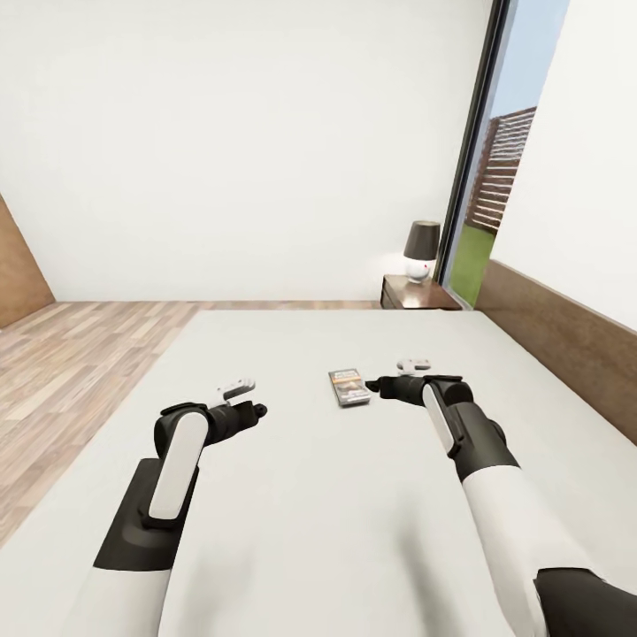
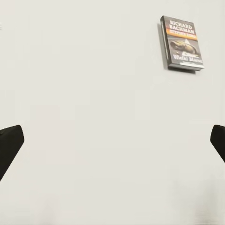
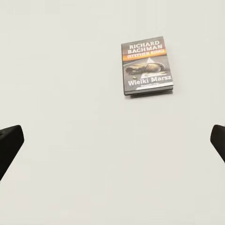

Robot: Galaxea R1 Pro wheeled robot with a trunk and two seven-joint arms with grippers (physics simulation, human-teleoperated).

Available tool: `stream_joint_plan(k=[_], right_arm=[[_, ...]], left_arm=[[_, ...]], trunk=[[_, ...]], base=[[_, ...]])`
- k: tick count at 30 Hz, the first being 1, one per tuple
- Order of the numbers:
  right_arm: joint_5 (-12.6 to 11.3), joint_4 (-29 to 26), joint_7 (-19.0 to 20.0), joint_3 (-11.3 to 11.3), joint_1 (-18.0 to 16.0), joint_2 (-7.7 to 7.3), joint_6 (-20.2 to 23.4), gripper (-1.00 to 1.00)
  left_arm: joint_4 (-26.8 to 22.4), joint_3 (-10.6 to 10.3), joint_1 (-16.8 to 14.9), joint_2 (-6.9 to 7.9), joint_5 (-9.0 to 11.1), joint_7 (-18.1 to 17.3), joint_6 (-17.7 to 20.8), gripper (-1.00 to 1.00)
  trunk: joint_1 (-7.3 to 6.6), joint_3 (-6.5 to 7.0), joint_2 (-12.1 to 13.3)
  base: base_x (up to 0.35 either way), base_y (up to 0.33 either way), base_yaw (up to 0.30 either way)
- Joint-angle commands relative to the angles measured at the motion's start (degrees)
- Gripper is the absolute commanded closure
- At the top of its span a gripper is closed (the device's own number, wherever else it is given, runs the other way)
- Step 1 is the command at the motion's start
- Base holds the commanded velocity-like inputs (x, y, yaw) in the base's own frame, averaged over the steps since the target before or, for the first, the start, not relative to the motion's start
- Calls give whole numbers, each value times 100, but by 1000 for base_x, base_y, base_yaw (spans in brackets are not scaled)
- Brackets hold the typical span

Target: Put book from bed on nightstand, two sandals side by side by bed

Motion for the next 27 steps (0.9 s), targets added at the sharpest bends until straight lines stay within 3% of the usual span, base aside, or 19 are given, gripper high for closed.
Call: stream_joint_plan(k=[1, 4, 27], right_arm=[[-32, -1, -7, -5, -4, 2, 28, -100], [-35, 7, -12, -7, -5, 5, 29, -100], [-21, 23, -28, 8, -8, 13, 33, -100]], left_arm=[[-3, -2, -5, 0, 57, 58, 11, -100], [11, -2, -2, 4, 58, 55, 14, -100], [246, 42, -5, 26, 40, 47, 27, -100]], trunk=[[-1, -15, -3], [-1, -41, -3], [-506, 170, 919]], base=[[0, 0, 0], [0, 0, 0], [0, 0, 0]])
